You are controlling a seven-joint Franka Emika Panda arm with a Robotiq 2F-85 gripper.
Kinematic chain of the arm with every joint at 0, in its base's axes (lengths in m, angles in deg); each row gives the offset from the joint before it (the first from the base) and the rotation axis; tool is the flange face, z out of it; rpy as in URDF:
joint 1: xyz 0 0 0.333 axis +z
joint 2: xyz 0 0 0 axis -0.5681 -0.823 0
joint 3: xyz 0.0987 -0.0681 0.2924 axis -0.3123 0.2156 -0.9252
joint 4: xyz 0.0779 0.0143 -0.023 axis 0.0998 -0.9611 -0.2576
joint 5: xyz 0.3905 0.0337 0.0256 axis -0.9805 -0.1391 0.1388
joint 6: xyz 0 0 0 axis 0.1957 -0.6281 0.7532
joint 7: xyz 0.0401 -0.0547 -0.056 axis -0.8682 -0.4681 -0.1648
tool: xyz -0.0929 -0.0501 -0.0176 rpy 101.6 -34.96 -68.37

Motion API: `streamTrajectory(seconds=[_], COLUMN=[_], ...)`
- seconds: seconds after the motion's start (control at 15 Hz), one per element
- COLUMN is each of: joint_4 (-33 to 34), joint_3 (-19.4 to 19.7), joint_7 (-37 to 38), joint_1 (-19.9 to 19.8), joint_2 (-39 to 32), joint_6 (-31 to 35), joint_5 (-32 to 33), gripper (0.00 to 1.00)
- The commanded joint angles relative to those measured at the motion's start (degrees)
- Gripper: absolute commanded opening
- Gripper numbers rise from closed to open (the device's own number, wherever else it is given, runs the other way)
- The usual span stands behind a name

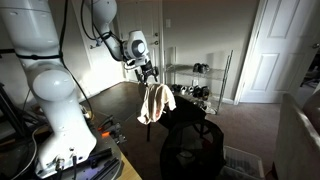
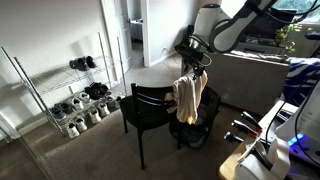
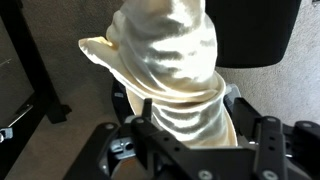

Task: Remove the cloth from the chair and put it in the hamper

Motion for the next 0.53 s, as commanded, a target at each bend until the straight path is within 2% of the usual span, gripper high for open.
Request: streamTrajectory(seconds=[0.0, 0.47], joint_4=[0.9, 0.9], joint_3=[2.5, 4.7], joint_7=[1.0, 0.8], joint_1=[2.5, 4.6], joint_2=[-0.8, -1.2], joint_6=[-0.8, -1.2], joint_5=[1.0, 0.7], gripper=[0.53, 0.08])
